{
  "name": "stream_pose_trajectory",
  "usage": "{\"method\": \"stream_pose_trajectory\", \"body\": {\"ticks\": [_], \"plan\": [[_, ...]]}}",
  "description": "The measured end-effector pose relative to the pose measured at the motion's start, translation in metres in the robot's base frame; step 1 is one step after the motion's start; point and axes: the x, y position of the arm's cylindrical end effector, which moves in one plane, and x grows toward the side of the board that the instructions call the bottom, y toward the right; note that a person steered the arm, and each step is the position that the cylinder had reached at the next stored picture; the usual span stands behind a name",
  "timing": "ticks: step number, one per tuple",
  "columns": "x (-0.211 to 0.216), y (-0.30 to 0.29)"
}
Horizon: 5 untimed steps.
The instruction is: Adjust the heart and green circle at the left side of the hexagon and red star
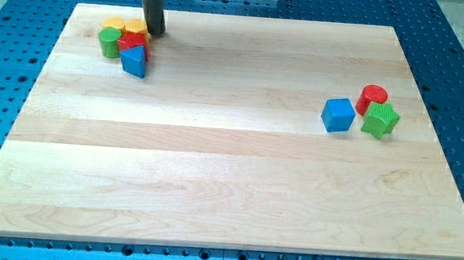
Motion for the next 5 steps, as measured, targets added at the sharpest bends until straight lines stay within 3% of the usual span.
{"method": "stream_pose_trajectory", "body": {"ticks": [3, 5], "plan": [[0.005, -0.004], [-0.035, -0.013]]}}
